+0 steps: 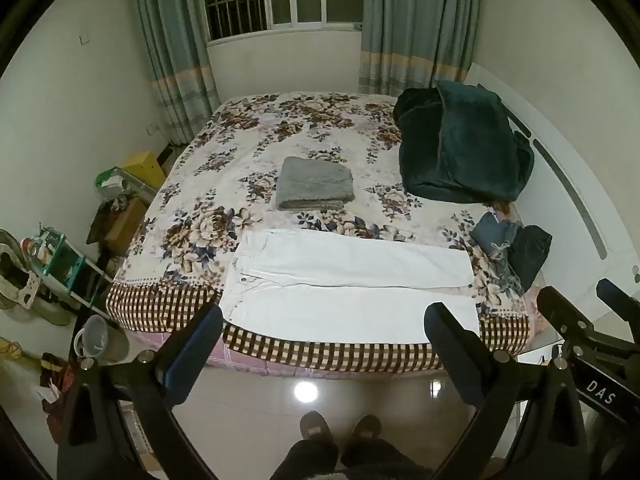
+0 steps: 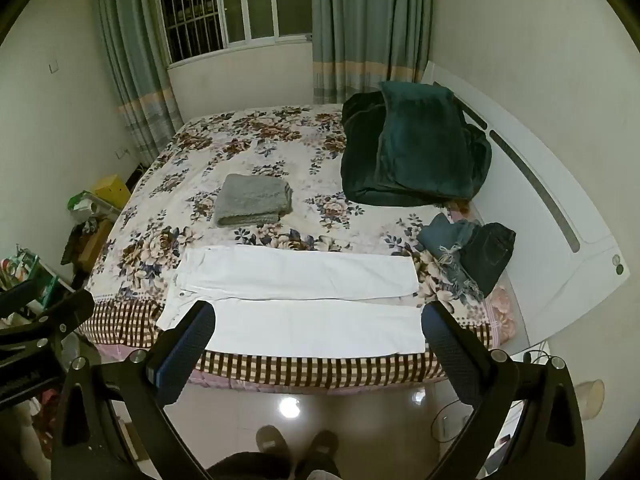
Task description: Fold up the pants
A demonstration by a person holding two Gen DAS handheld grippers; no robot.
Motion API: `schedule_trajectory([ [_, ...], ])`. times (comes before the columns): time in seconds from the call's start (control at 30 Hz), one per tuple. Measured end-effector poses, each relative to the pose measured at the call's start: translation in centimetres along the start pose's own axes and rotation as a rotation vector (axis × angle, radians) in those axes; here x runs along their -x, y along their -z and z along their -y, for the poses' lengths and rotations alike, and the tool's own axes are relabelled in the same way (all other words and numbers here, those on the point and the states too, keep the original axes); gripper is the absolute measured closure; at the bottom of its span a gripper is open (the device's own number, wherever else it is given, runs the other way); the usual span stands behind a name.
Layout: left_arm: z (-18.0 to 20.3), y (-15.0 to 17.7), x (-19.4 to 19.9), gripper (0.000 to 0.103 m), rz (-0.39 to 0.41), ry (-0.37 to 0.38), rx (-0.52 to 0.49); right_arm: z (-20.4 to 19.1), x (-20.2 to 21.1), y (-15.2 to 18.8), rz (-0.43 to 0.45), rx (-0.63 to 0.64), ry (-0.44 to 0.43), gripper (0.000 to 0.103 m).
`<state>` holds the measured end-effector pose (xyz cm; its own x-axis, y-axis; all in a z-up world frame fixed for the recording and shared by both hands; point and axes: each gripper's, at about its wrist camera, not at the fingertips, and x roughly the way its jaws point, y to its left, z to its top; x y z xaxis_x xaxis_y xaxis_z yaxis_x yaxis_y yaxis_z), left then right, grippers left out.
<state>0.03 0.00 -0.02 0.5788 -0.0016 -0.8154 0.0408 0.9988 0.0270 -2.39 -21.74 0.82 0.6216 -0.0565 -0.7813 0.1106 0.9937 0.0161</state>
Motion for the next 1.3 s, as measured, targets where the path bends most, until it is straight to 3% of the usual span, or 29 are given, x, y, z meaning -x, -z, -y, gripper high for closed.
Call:
schedule_trajectory([
  [0.6,-0.8,0.4,0.5,0.0,0.013,0.016,0.014,-0.2,0.8,-1.0,0.008,0.007,-0.005,0.0],
  [1.3,-1.2,0.5,0.9,0.0,0.013,0.021,0.02,-1.1,1.0,0.1,0.008,0.02,-0.005,0.0],
])
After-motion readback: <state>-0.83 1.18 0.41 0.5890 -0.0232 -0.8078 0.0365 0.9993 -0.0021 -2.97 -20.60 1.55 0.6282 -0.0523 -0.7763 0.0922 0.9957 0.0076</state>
